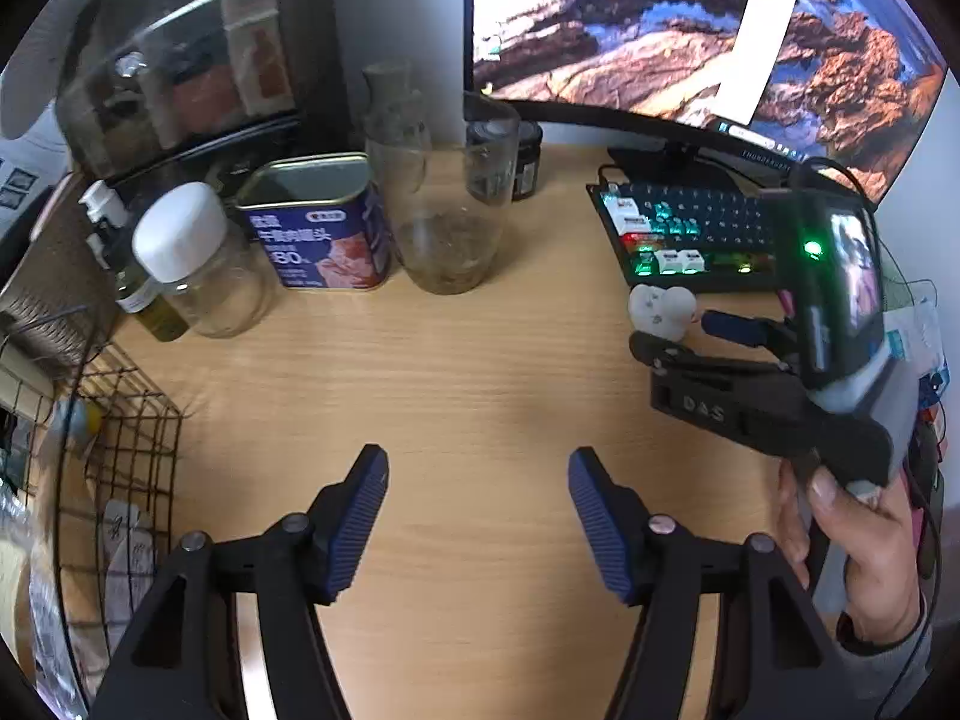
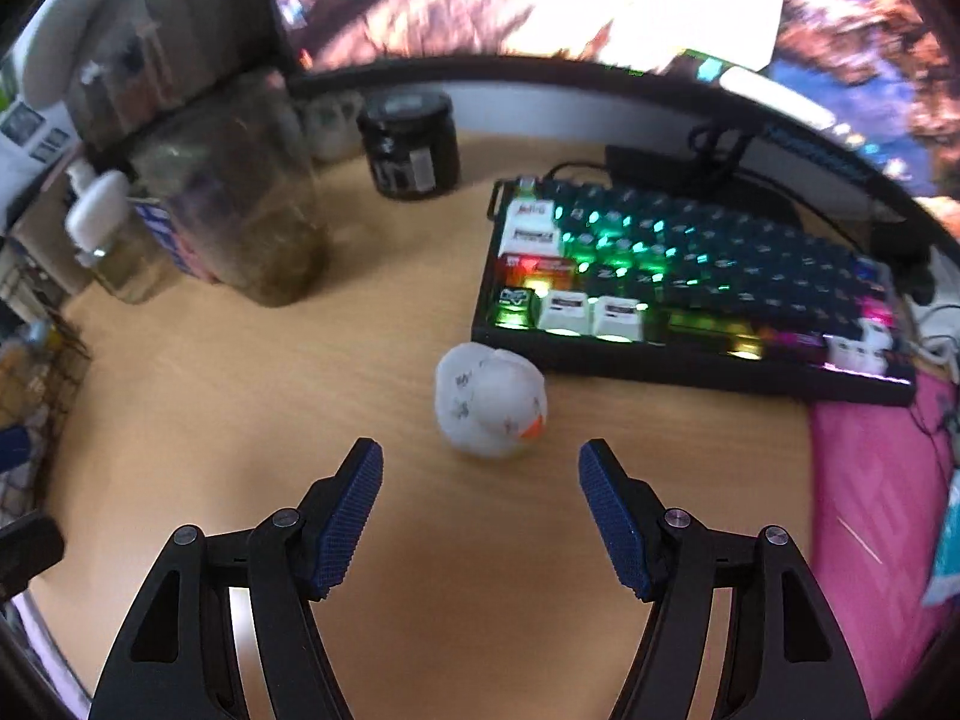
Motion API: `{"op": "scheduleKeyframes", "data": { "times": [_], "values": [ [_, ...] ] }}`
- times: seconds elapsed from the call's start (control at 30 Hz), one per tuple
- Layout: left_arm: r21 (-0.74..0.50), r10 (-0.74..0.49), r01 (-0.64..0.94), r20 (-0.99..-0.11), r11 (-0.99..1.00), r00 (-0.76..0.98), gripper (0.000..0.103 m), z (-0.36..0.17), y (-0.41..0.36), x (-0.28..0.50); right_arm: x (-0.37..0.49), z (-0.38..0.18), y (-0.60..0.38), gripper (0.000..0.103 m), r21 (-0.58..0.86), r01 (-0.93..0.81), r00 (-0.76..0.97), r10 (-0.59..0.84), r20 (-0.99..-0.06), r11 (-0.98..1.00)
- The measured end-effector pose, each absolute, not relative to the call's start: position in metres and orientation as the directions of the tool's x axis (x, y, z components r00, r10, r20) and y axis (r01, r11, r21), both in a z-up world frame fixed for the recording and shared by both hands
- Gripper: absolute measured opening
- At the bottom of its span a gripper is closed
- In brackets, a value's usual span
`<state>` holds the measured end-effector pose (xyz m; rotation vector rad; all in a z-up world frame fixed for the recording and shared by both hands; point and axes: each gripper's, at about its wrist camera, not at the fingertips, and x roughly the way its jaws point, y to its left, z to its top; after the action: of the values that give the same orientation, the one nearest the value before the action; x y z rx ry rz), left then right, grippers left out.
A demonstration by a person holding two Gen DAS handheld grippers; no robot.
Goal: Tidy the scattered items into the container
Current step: 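Grasp the white duck toy with the right gripper, then carry the white duck to the wire basket and open the right gripper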
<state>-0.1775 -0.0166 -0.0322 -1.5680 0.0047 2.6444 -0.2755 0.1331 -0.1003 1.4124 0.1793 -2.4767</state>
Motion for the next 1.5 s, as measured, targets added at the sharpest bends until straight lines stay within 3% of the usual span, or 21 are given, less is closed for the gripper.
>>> {"op": "scheduleKeyframes", "data": {
  "times": [0.17,0.27,0.33,0.63,1.03,1.5],
  "values": [
    [-0.047,0.068,-0.058,-0.884,-0.997,-0.462,0.069,-0.043,-0.02,-0.188,-0.289,-0.113,0.132,0.068,0.011,0.289,-0.476,-0.154,-0.866,-0.957],
    [-0.049,0.069,-0.056,-0.886,-0.997,-0.459,0.069,-0.046,-0.021,-0.191,-0.29,-0.112,0.131,0.059,-0.011,0.284,-0.487,-0.134,-0.863,-0.959],
    [-0.052,0.069,-0.049,-0.885,-0.997,-0.461,0.069,-0.046,-0.023,-0.19,-0.291,-0.111,0.133,0.046,-0.012,0.273,-0.486,-0.127,-0.865,-0.962],
    [-0.054,0.052,-0.011,-0.857,-0.998,-0.513,0.069,-0.017,-0.036,-0.167,-0.251,-0.065,0.133,0.046,0.001,0.291,-0.52,-0.159,-0.839,-0.957],
    [-0.038,-0.089,0.187,-0.773,-0.982,-0.628,0.069,0.052,-0.123,-0.082,-0.148,0.03,0.018,0.046,0.016,0.556,-0.53,-0.37,-0.763,-0.831],
    [-0.039,-0.288,0.5,-0.777,-0.865,-0.56,0.069,0.057,-0.262,0.015,-0.076,0.034,-0.141,0.046,0.03,0.779,-0.392,-0.523,-0.757,-0.627]
  ]
}}
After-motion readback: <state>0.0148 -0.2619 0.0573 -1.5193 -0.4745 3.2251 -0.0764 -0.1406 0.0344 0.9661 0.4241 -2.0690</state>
